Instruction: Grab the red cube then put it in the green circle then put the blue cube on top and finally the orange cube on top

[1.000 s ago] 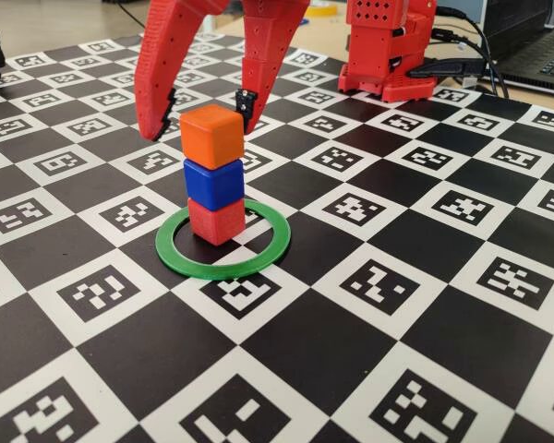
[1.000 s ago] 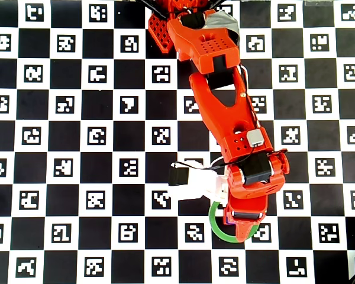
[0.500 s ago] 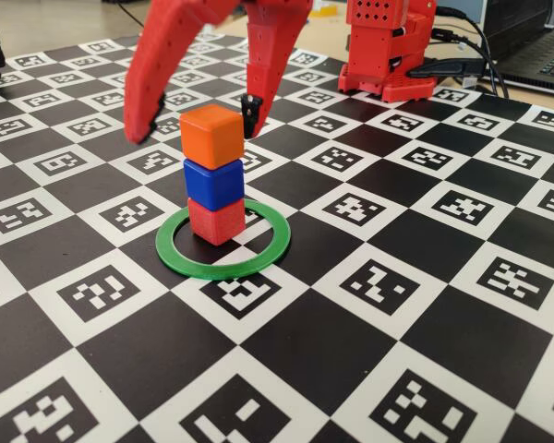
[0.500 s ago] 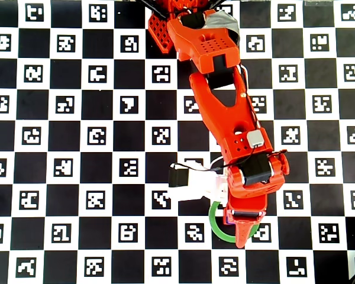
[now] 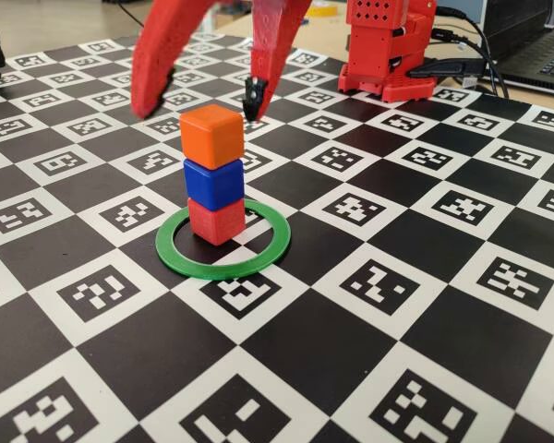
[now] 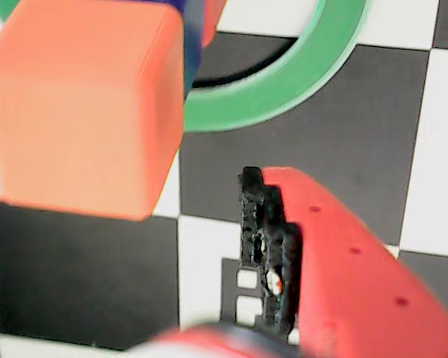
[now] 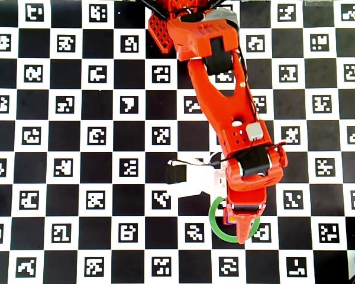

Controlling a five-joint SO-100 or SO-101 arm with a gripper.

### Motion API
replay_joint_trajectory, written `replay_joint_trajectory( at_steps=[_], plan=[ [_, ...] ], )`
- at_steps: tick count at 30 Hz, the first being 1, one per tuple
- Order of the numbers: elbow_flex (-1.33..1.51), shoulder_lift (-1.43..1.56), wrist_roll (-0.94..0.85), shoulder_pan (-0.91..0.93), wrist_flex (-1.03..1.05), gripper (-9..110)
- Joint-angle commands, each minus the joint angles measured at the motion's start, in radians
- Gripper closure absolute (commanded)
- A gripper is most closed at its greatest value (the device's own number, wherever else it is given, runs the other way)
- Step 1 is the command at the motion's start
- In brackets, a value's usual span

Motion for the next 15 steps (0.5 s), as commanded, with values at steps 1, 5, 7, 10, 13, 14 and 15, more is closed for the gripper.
replay_joint_trajectory(
  at_steps=[1, 5, 7, 10, 13, 14, 15],
  plan=[
    [0.029, 0.213, -0.021, 0.014, -0.017, 52],
    [0.123, 0.324, -0.060, 0.041, -0.021, 52],
    [0.170, 0.382, -0.089, 0.060, -0.023, 52],
    [0.250, 0.471, -0.149, 0.087, -0.023, 53],
    [0.342, 0.565, -0.210, 0.115, -0.029, 56],
    [0.370, 0.595, -0.229, 0.126, -0.031, 59],
    [0.400, 0.626, -0.242, 0.140, -0.034, 60]
  ],
)
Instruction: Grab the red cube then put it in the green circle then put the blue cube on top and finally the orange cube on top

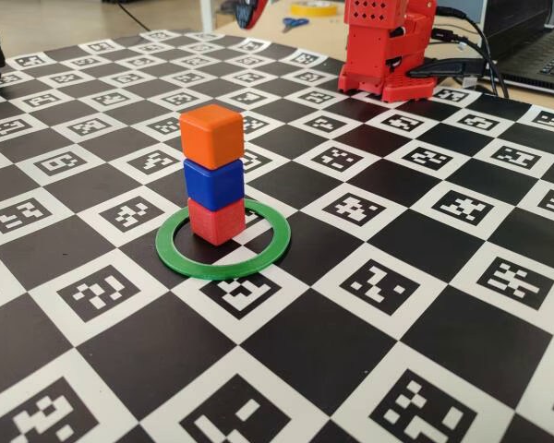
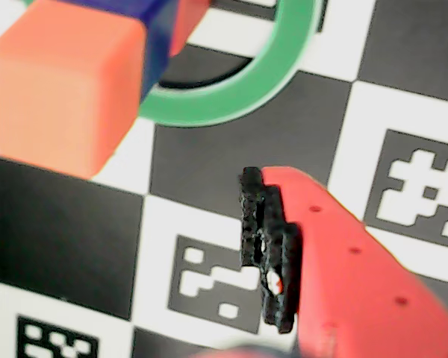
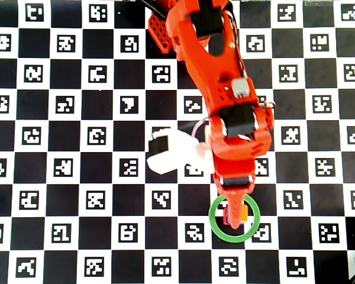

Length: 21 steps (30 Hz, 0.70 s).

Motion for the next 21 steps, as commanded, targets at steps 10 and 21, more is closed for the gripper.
replay_joint_trajectory(
  at_steps=[10, 21],
  plan=[
    [0.301, 0.494, -0.256, 0.077, -0.023, 85],
    [0.680, 0.779, -0.566, 0.071, -0.067, 107]
  ],
)
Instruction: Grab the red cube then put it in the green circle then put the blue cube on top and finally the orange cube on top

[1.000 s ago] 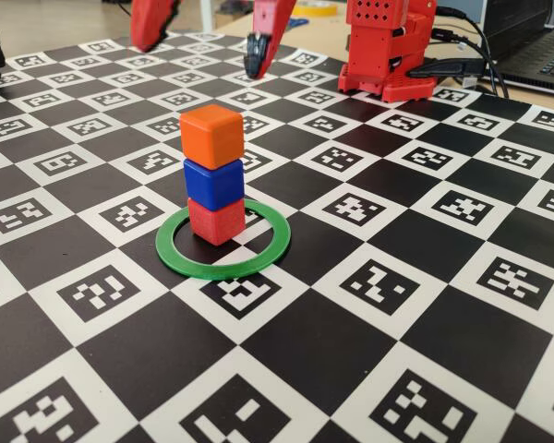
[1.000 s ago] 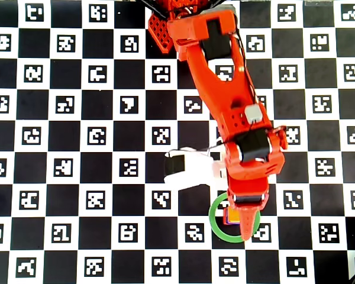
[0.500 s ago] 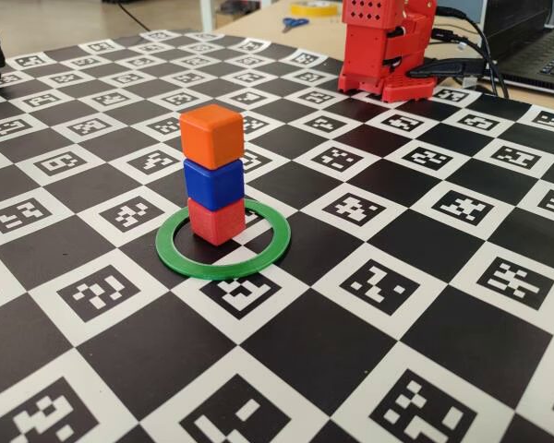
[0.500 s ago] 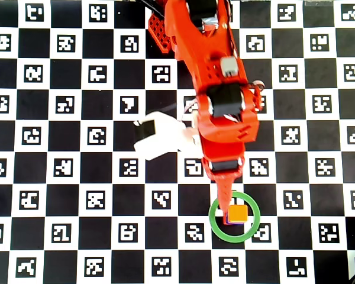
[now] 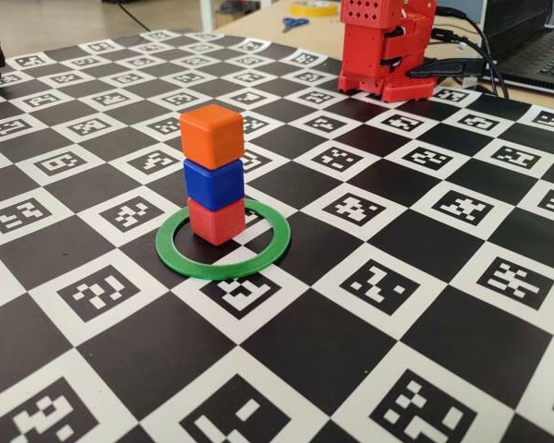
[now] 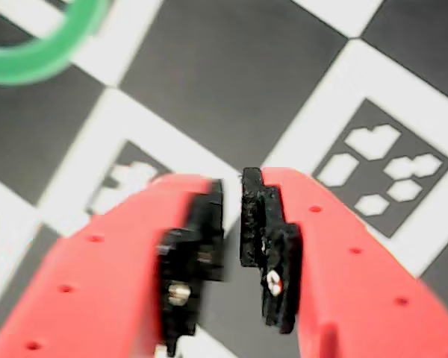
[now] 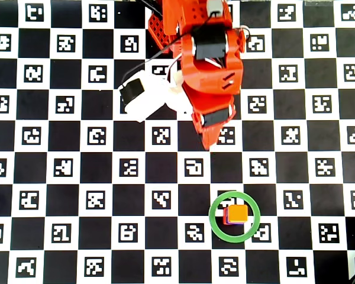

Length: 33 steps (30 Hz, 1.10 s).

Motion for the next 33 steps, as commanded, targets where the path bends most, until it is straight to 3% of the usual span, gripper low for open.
replay_joint_trajectory(
  at_steps=[1, 17, 33],
  plan=[
    [0.112, 0.146, -0.117, -0.005, -0.043, 107],
    [0.723, 0.584, -0.545, 0.114, -0.233, 107],
    [1.207, 1.065, -0.989, 0.152, -0.067, 107]
  ],
)
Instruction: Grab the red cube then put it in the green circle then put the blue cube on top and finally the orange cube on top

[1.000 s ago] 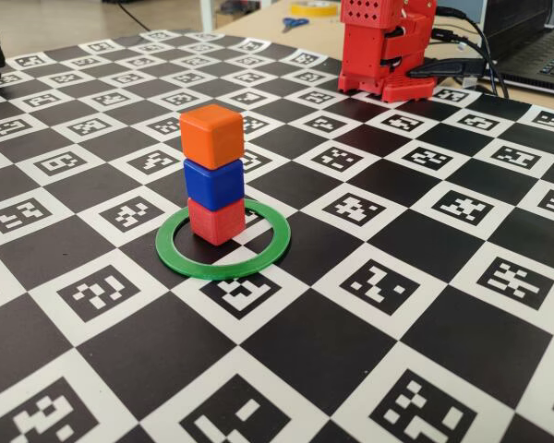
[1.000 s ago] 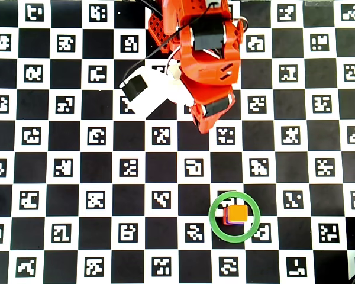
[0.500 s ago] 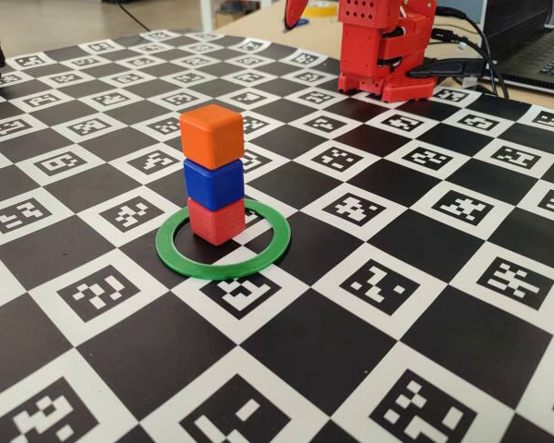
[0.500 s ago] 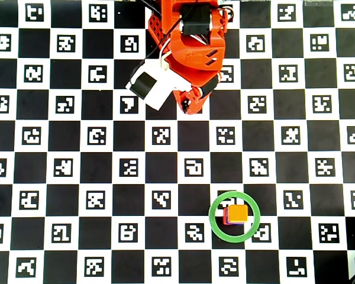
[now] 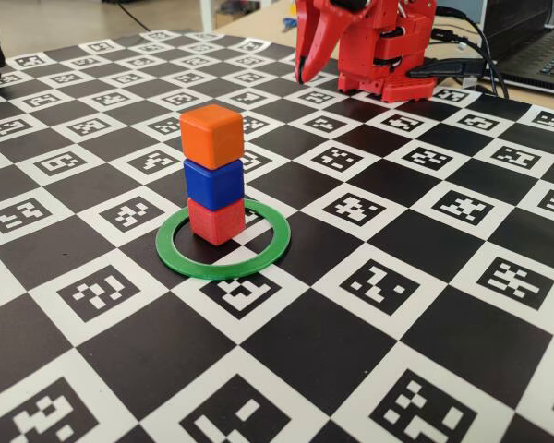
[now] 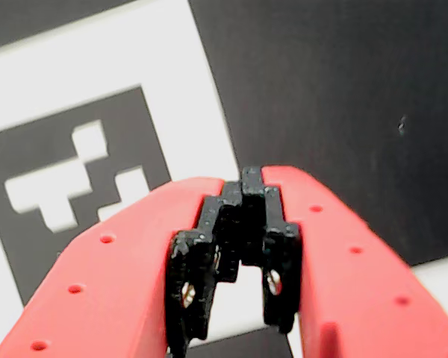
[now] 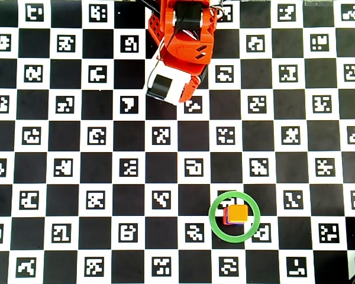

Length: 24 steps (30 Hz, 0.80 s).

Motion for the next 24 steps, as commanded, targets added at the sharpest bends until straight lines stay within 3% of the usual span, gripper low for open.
replay_joint_trajectory(
  at_steps=[1, 10, 24],
  plan=[
    [0.051, 0.060, -0.078, 0.000, 0.064, 106],
    [0.222, 0.160, -0.110, 0.017, 0.000, 106],
    [0.222, 0.160, -0.143, 0.012, 0.005, 106]
  ],
)
